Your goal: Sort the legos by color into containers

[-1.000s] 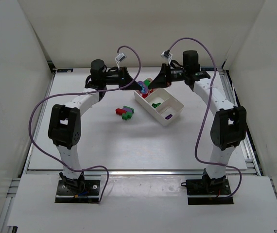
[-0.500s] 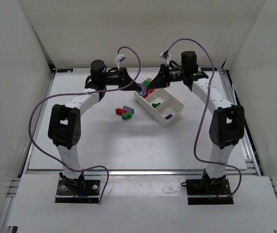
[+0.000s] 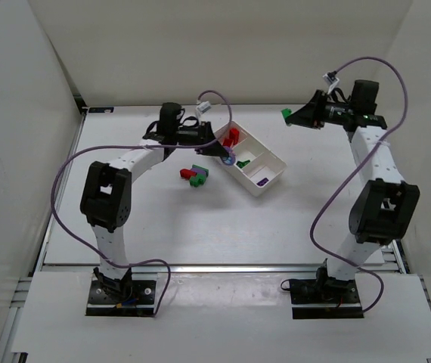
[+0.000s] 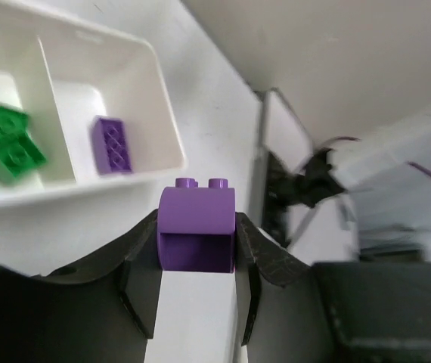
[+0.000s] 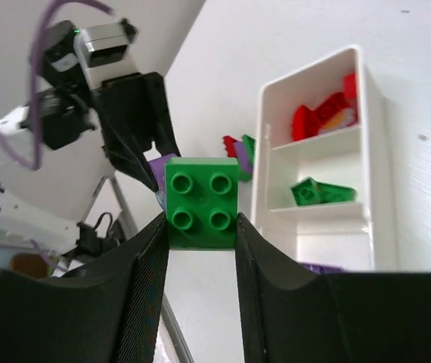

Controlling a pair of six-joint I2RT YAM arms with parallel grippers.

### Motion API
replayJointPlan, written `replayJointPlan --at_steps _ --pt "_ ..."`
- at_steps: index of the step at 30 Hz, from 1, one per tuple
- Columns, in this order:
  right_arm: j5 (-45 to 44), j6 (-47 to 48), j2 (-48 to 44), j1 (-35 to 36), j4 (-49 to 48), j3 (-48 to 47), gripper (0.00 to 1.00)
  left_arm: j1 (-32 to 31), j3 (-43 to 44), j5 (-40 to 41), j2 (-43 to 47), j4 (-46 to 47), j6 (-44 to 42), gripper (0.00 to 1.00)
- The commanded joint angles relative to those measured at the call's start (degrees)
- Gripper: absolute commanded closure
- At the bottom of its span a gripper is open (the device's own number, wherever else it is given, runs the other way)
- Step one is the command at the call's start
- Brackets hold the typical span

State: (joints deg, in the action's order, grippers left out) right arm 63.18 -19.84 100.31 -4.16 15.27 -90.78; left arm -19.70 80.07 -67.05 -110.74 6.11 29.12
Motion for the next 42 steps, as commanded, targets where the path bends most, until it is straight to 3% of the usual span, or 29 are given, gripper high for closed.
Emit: replayJointPlan --at_steps 1,7,13,20,22,25,26,29,30,33,42 --pt "-6.01 6.38 -6.35 -1.98 6.94 3.23 1.0 -7.27 12.01 14.78 -0.69 -25.86 -21.36 0.9" --pt "-15.27 11.22 -14.35 -3.57 11.71 8.6 1.0 -13.15 20.99 28.0 -7.28 -30.45 -21.91 0.9" --pt "-16.77 12.54 -18.92 -5.59 15.23 10.89 1.0 -17.56 26.45 38.02 -12.74 -31.86 -22.71 0.9" --pt "-16.68 13.33 -20.33 -6.29 17.86 10.89 1.0 -20.02 32.85 40.77 -19.16 -32.21 -23.59 0.82" --pt "-16.6 13.85 -20.42 -6.3 18.74 10.8 1.0 -20.28 35.13 40.15 -21.17 -32.04 -23.76 0.76" --pt "-16.6 14.03 -20.42 -6.29 19.27 10.8 1.0 -20.55 38.12 38.84 -23.55 -32.12 -23.68 0.59" --pt "-16.51 14.12 -20.33 -6.3 19.27 10.72 1.0 -20.81 38.66 38.49 -23.99 -32.04 -23.59 0.43" --pt "-16.07 14.21 -19.72 -6.21 19.27 10.54 1.0 -21.25 40.07 38.04 -24.53 -31.95 -24.03 0.18" --pt "-15.81 14.21 -19.46 -6.29 18.93 10.54 1.0 -21.25 40.33 37.43 -24.61 -31.86 -24.11 0.14" --pt "-15.45 14.04 -18.49 -6.3 17.87 10.1 1.0 -20.99 40.86 37.43 -23.74 -31.51 -23.59 0.08" --pt "-15.8 12.1 -12.17 -6.03 13.3 6.68 1.0 -14.94 39.72 35.32 -13.91 -29.39 -19.2 0.08"
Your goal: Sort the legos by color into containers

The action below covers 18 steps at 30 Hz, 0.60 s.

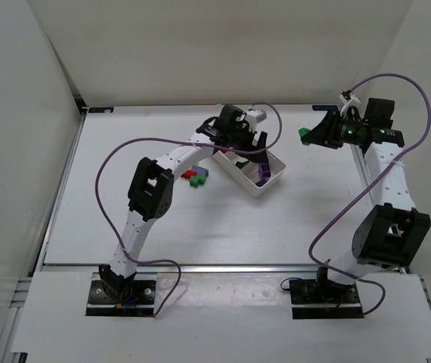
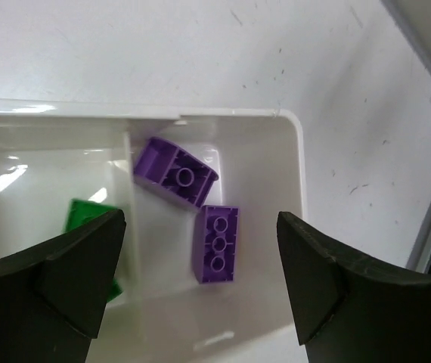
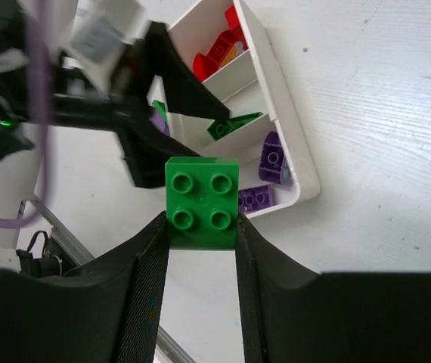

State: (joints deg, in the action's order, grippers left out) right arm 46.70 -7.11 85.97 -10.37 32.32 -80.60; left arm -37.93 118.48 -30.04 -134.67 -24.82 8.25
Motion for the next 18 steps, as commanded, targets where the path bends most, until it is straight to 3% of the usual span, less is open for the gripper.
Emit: replayJointPlan --at_steps 1,8,18 --pt "0.33 -0.53 2.7 0.52 -3.93 -3.95 1.0 4.0 1.58 -2.12 10.74 1.18 1.85 0.08" --pt "-1.16 0.69 8.24 5.43 -6.56 -8.34 1.0 7.87 0.01 -1.87 17.94 -3.39 1.86 0.09" --pt "-2.49 4.47 18.34 13.44 -5.16 -18.45 1.0 12.97 -11.42 5.51 28.84 -7.61 -1.22 0.08"
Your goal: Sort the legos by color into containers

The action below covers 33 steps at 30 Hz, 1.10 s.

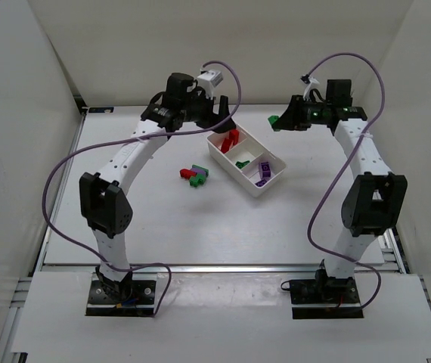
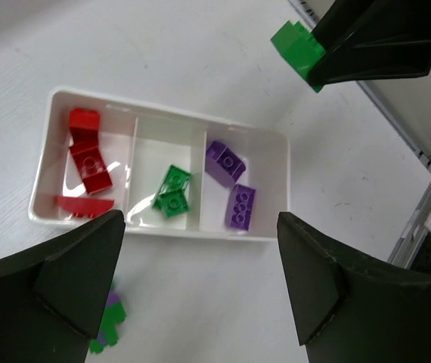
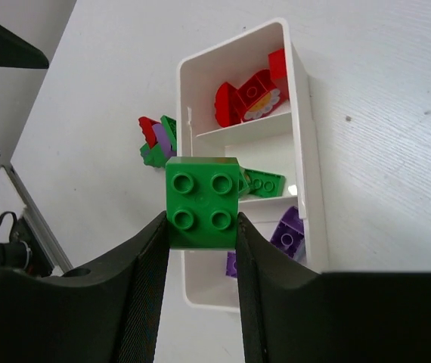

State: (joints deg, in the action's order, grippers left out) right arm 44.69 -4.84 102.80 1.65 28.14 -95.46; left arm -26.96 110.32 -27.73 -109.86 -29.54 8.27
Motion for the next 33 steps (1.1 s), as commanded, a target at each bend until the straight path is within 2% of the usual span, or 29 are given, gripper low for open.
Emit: replayJointPlan --at_steps 1,8,9,10,15,23,33 --pt "-0.48 2.47 2.13 1.77 -0.63 -4.81 1.0 2.52 -3.97 3.38 4.65 -2.98 -1.68 0.08" --pt "-0.65 3.61 6.0 4.59 0.07 -8.24 1.0 6.13 -9.06 5.14 9.66 -3.42 -2.74 0.07" --pt "-0.91 4.13 6.96 5.03 0.42 -8.69 1.0 6.48 -9.51 5.05 10.19 -3.42 -2.74 0.06" --pt "-1.09 6.23 7.32 5.81 0.95 -9.13 1.0 7.27 -10.03 5.48 10.63 -3.42 -2.56 0.01" --pt "-3.02 7.39 9.6 7.75 1.39 -10.71 1.0 10.17 -12.85 5.4 12.83 -3.6 -0.63 0.01" --pt "-10.31 9.76 11.98 11.18 2.97 -13.26 1.0 15.88 -14.17 4.52 13.45 -5.35 3.33 0.01" --pt "-19.28 11.61 14.53 14.87 3.41 -13.08 1.0 17.2 -14.79 2.86 13.1 -6.41 1.92 0.01"
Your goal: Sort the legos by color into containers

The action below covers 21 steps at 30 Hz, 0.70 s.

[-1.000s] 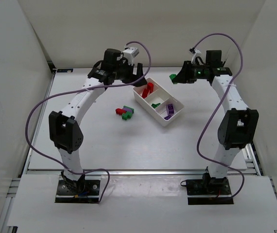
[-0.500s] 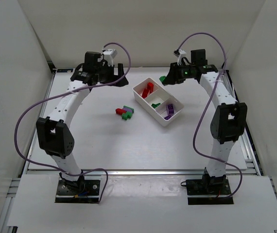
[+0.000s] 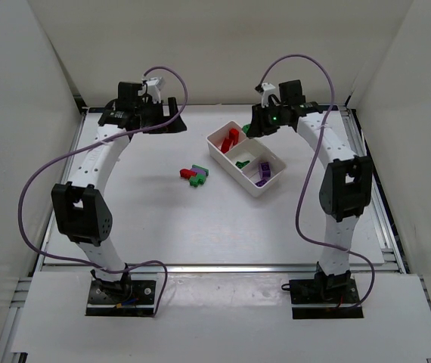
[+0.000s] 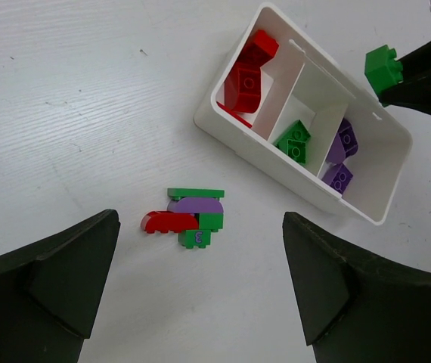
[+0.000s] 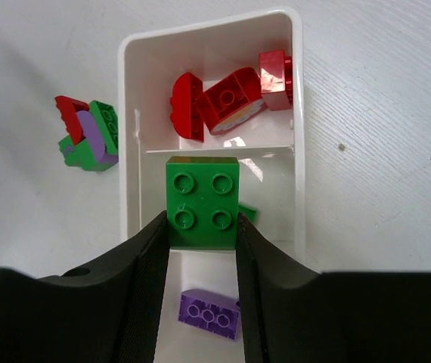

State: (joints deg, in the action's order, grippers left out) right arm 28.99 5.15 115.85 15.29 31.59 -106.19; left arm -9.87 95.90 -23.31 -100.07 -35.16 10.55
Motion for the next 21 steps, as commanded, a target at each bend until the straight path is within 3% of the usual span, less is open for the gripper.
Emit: replayJointPlan --at_steps 1,7,19,21 --pt "-4.81 1.62 2.0 1.67 0.13 -3.4 1.0 0.2 -0.36 -1.56 2.96 -0.88 -0.35 0.01" --pt "-10.44 3.64 5.08 3.08 1.1 -4.46 1.0 0.99 -0.1 -2.44 2.34 -1.14 -0.35 0.01" --pt "-12.91 8.74 2.36 3.08 1.8 4.15 1.0 1.17 -0.8 -3.67 0.67 -1.14 0.88 0.01" --pt "-12.65 8.74 3.06 3.08 1.8 3.71 0.93 1.25 -0.71 -4.11 0.49 -1.14 0.7 0.01"
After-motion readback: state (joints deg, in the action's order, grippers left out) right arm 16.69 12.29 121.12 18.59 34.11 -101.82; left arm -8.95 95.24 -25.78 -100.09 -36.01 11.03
